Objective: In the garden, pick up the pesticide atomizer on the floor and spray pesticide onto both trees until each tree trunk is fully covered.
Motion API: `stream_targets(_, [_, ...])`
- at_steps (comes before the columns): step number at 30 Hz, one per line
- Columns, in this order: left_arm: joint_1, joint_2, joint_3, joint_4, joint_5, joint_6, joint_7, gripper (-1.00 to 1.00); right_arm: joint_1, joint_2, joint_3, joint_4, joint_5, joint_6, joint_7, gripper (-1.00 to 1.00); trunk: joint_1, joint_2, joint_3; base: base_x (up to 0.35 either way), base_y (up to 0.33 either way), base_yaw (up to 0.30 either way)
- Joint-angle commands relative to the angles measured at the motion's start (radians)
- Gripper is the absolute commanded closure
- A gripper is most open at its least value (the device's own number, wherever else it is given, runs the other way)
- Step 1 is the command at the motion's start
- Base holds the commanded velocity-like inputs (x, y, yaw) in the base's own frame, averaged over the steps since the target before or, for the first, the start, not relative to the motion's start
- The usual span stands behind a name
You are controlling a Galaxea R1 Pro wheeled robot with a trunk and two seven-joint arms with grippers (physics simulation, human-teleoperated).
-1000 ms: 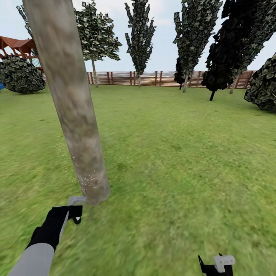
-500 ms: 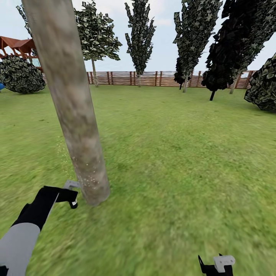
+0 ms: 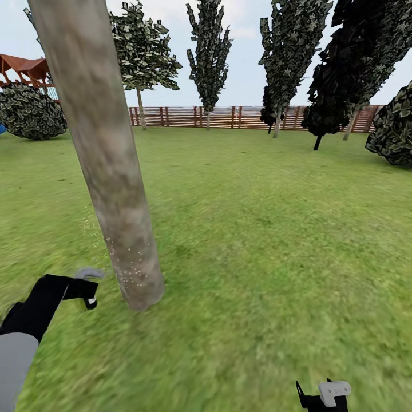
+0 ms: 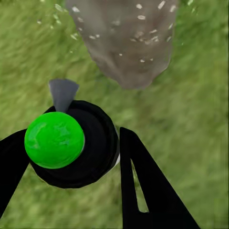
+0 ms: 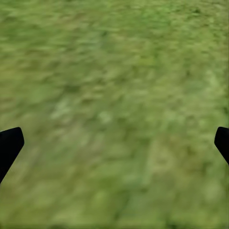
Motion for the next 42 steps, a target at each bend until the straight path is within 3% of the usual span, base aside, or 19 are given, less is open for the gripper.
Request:
stream_targets(1, [-0.003, -0.029, -0.001, -0.011, -0.011, -0.001, 0.000, 1.00, 0.000, 0.000, 0.000, 0.000, 0.000, 0.000, 0.000, -1.00, 0.000, 0.000, 0.000, 0.000, 0.000, 0.000])
stream_targets(3, [-0.006, -0.046, 0.000, -0.050, -0.009, 0.007, 0.000, 1.00, 0.000, 0.000, 0.000, 0.000, 0.000, 0.000, 0.000, -1.00, 0.000, 0.000, 0.000, 0.000, 0.000, 0.000])
stream_targets(5, [-0.007, -0.040, 0.002, -0.134, -0.008, 0.075, -0.003, 1.00, 0.000, 0.000, 0.000, 0.000, 0.000, 0.000, 0.000, -1.00, 0.000, 0.000, 0.000, 0.000, 0.000, 0.000])
stream_targets(7, [-0.006, -0.036, 0.005, -0.157, -0.013, 0.090, -0.034, 1.00, 0.000, 0.000, 0.000, 0.000, 0.000, 0.000, 0.000, -1.00, 0.000, 0.000, 0.000, 0.000, 0.000, 0.000])
stream_targets(10, [-0.006, 0.025, 0.017, -0.168, -0.013, 0.097, -0.127, 1.00, 0.000, 0.000, 0.000, 0.000, 0.000, 0.000, 0.000, -1.00, 0.000, 0.000, 0.000, 0.000, 0.000, 0.000])
stream_targets(12, [0.001, 0.040, 0.016, -0.195, -0.016, 0.099, -0.157, 1.00, 0.000, 0.000, 0.000, 0.000, 0.000, 0.000, 0.000, -1.00, 0.000, 0.000, 0.000, 0.000, 0.000, 0.000])
stream_targets(14, [-0.001, 0.030, 0.015, -0.249, -0.012, 0.113, -0.166, 1.00, 0.000, 0.000, 0.000, 0.000, 0.000, 0.000, 0.000, -1.00, 0.000, 0.000, 0.000, 0.000, 0.000, 0.000])
stream_targets(16, [-0.005, 0.006, 0.012, -0.331, -0.011, 0.219, -0.169, 1.00, 0.000, 0.000, 0.000, 0.000, 0.001, 0.000, 0.000, -1.00, 0.000, 0.000, 0.000, 0.000, 0.000, 0.000])
stream_targets(19, [-0.023, 0.001, 0.011, -0.412, -0.013, 0.303, -0.171, 1.00, 0.000, 0.000, 0.000, 0.000, 0.000, 0.000, 0.000, -1.00, 0.000, 0.000, 0.000, 0.000, 0.000, 0.000])
stream_targets(27, [-0.028, 0.001, 0.008, -0.427, -0.012, 0.319, -0.171, 1.00, 0.000, 0.000, 0.000, 0.000, 0.000, 0.000, 0.000, -1.00, 0.000, 0.000, 0.000, 0.032, -0.045, 0.000])
stream_targets(42, [-0.028, 0.000, 0.006, -0.425, -0.014, 0.323, -0.173, 1.00, 0.000, 0.000, 0.000, 0.000, 0.000, -0.001, 0.000, -1.00, 0.000, 0.000, 0.000, 0.074, -0.251, 0.014])
